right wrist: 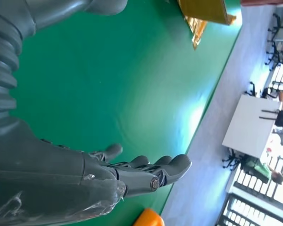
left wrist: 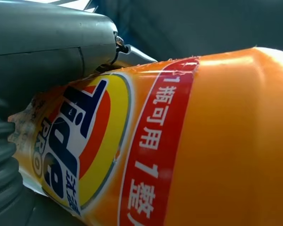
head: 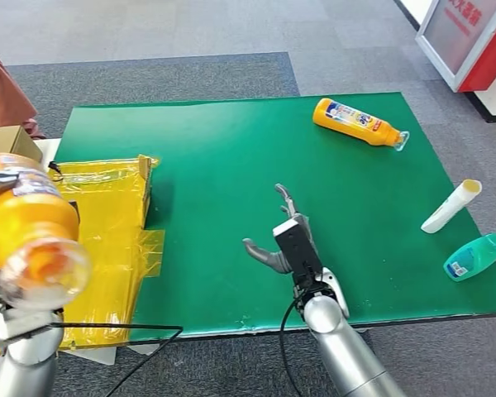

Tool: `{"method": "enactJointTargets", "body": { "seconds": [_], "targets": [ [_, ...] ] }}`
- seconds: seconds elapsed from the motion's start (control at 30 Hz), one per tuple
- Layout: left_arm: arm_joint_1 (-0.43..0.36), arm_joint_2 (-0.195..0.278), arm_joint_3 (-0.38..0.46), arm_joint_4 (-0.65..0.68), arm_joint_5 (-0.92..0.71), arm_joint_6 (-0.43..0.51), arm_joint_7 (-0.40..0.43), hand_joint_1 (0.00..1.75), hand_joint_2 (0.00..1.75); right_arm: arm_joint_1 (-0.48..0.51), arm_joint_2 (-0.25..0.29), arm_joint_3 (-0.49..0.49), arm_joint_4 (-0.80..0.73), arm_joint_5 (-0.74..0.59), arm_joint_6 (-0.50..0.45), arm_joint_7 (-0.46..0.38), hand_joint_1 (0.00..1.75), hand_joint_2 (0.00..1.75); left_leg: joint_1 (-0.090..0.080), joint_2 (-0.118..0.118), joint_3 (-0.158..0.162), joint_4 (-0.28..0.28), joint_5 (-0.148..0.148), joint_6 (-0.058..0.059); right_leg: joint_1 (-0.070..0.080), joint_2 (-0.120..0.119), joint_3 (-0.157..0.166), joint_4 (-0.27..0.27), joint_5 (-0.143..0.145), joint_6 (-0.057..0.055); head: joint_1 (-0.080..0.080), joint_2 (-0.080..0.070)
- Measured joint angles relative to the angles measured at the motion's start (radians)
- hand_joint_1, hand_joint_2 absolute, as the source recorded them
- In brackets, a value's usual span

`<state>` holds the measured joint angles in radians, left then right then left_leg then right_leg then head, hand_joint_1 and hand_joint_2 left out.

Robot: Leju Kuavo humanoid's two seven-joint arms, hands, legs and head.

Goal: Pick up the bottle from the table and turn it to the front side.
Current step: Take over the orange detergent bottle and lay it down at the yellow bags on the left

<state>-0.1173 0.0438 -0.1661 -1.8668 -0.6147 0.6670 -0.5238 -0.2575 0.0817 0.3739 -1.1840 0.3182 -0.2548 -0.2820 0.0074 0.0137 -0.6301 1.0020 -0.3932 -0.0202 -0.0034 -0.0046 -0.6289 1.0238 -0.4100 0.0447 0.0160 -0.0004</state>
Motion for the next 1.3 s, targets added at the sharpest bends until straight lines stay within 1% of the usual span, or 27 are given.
{"method": "enactJointTargets", "body": {
  "seconds": [0.07, 0.1, 0.13, 0.17, 0.23, 0.3, 0.33, 0.37, 0.43, 0.47, 0.5, 0.53, 0.57, 0.63, 0.67, 0.7, 0.83, 0.97, 1.3],
  "targets": [
    [0.023, -0.047, 0.072, -0.027, -0.296, 0.025, -0.044, 1.75, 1.75, 0.002, -0.002, -0.025, -0.021, 0.000, 0.003, 0.001, 0.00, 1.75, 0.000, 0.000, 0.000, 0.000, 0.000, 0.000, 0.000, 0.000, 0.000, 0.000, 0.000, 0.000, 0.000, 0.000],
    [0.032, -0.072, 0.112, -0.037, -0.454, 0.028, -0.046, 1.75, 1.75, 0.002, -0.002, -0.036, -0.031, -0.001, 0.003, 0.000, 0.00, 1.75, 0.000, 0.000, 0.000, 0.000, 0.000, 0.001, -0.001, 0.000, 0.000, 0.000, 0.000, 0.000, 0.001, 0.000],
    [0.040, -0.091, 0.146, -0.045, -0.596, 0.029, -0.023, 1.75, 1.75, 0.002, -0.003, -0.046, -0.041, -0.002, 0.003, 0.000, 0.00, 1.75, -0.001, 0.000, 0.000, 0.000, 0.000, 0.001, -0.001, 0.000, 0.000, 0.000, 0.000, 0.000, 0.001, 0.000],
    [0.049, -0.100, 0.173, -0.048, -0.718, 0.029, 0.030, 1.75, 1.75, 0.002, -0.004, -0.057, -0.052, -0.003, 0.002, 0.000, 0.00, 1.75, -0.001, 0.000, 0.000, 0.000, -0.001, 0.001, -0.001, 0.000, 0.000, 0.000, 0.000, 0.000, 0.000, 0.000],
    [0.064, -0.089, 0.204, -0.042, -0.868, 0.024, 0.167, 1.75, 1.75, 0.005, -0.007, -0.079, -0.079, -0.005, 0.002, 0.002, 0.00, 1.75, -0.001, 0.000, 0.000, 0.000, 0.000, 0.000, -0.002, 0.001, -0.001, 0.000, 0.000, 0.000, 0.000, 0.000],
    [0.067, -0.037, 0.205, -0.021, -0.917, -0.026, 0.325, 1.75, 1.75, 0.011, -0.010, -0.102, -0.111, -0.003, 0.006, 0.009, 0.00, 1.75, -0.001, 0.000, 0.001, 0.000, 0.001, 0.000, -0.001, 0.001, -0.002, 0.000, 0.001, 0.000, 0.000, 0.000],
    [0.058, 0.004, 0.189, -0.005, -0.920, -0.082, 0.430, 1.75, 1.75, 0.014, -0.010, -0.111, -0.128, 0.000, 0.011, 0.014, 0.00, 1.75, 0.000, 0.000, 0.001, 0.000, 0.002, -0.001, 0.000, 0.000, -0.004, 0.000, 0.001, -0.001, 0.000, 0.000],
    [0.043, 0.055, 0.156, 0.017, -0.921, -0.159, 0.561, 1.75, 1.75, 0.016, -0.010, -0.120, -0.144, 0.003, 0.018, 0.020, 0.00, 1.75, 0.001, 0.001, 0.000, 0.000, 0.002, -0.002, 0.000, 0.000, -0.005, 0.000, 0.001, -0.002, 0.000, 0.000],
    [0.002, 0.145, 0.053, 0.074, -0.921, -0.324, 0.836, 1.75, 1.75, 0.022, -0.010, -0.135, -0.176, 0.013, 0.038, 0.029, 0.00, 1.75, 0.002, 0.001, 0.000, -0.001, 0.004, -0.003, 0.001, 0.000, -0.004, 0.000, 0.003, -0.004, 0.000, 0.000],
    [-0.013, 0.174, -0.003, 0.108, -0.919, -0.393, 0.935, 1.75, 1.75, 0.024, -0.010, -0.142, -0.191, 0.019, 0.050, 0.033, 0.00, 1.75, 0.002, 0.001, -0.001, -0.001, 0.004, -0.003, 0.001, 0.001, -0.004, 0.000, 0.003, -0.004, 0.000, 0.000],
    [-0.023, 0.189, -0.048, 0.144, -0.913, -0.447, 0.981, 1.75, 1.75, 0.025, -0.010, -0.147, -0.204, 0.027, 0.064, 0.036, 0.00, 1.75, 0.002, 0.001, -0.001, -0.002, 0.004, -0.003, 0.001, 0.001, -0.003, 0.001, 0.003, -0.004, 0.000, 0.000],
    [-0.028, 0.200, -0.083, 0.182, -0.898, -0.493, 0.976, 1.75, 1.75, 0.026, -0.010, -0.150, -0.215, 0.036, 0.077, 0.040, 0.00, 1.75, 0.002, 0.001, 0.000, -0.002, 0.004, -0.003, 0.001, 0.001, -0.003, 0.001, 0.004, -0.004, 0.001, 0.000],
    [-0.033, 0.210, -0.106, 0.223, -0.874, -0.532, 0.922, 1.75, 1.75, 0.026, -0.010, -0.152, -0.223, 0.045, 0.089, 0.043, 0.00, 1.75, 0.001, 0.002, -0.001, -0.002, 0.004, -0.003, 0.001, 0.002, -0.004, 0.001, 0.004, -0.004, 0.001, 0.000],
    [-0.040, 0.230, -0.135, 0.300, -0.823, -0.589, 0.775, 1.75, 1.75, 0.026, -0.010, -0.153, -0.232, 0.057, 0.104, 0.046, 0.00, 1.75, 0.001, 0.003, -0.001, -0.002, 0.004, -0.003, 0.001, 0.003, -0.004, 0.000, 0.004, -0.003, 0.000, 0.000],
    [-0.042, 0.240, -0.145, 0.334, -0.806, -0.609, 0.723, 1.75, 1.75, 0.026, -0.010, -0.154, -0.235, 0.059, 0.107, 0.047, 0.00, 1.75, 0.001, 0.003, -0.001, -0.002, 0.004, -0.003, 0.001, 0.003, -0.004, 0.000, 0.004, -0.003, 0.000, 0.000],
    [-0.042, 0.248, -0.154, 0.364, -0.797, -0.625, 0.699, 1.75, 1.75, 0.026, -0.010, -0.154, -0.238, 0.061, 0.109, 0.047, 0.00, 1.75, 0.001, 0.003, -0.001, -0.002, 0.004, -0.003, 0.000, 0.003, -0.004, 0.000, 0.004, -0.003, 0.000, 0.000],
    [-0.047, 0.276, -0.177, 0.447, -0.766, -0.687, 0.679, 1.75, 1.75, 0.026, -0.010, -0.156, -0.254, 0.069, 0.111, 0.049, 0.00, 1.75, 0.001, 0.003, -0.001, -0.002, 0.003, -0.003, 0.001, 0.003, -0.005, 0.000, 0.004, -0.004, 0.000, 0.000],
    [-0.064, 0.286, -0.202, 0.483, -0.732, -0.736, 0.677, 1.75, 1.75, 0.021, -0.010, -0.155, -0.273, 0.077, 0.117, 0.062, 0.00, 1.75, 0.001, 0.003, -0.002, -0.002, 0.003, -0.003, 0.001, 0.003, -0.005, 0.000, 0.004, -0.004, 0.000, 0.000],
    [-0.090, 0.308, -0.232, 0.525, -0.679, -0.764, 0.687, 1.75, 1.75, 0.022, -0.010, -0.155, -0.289, 0.077, 0.118, 0.066, 0.00, 1.75, 0.001, 0.002, -0.001, -0.002, 0.003, -0.003, 0.001, 0.003, -0.004, 0.000, 0.004, -0.004, 0.000, 0.000]
  ]
}}
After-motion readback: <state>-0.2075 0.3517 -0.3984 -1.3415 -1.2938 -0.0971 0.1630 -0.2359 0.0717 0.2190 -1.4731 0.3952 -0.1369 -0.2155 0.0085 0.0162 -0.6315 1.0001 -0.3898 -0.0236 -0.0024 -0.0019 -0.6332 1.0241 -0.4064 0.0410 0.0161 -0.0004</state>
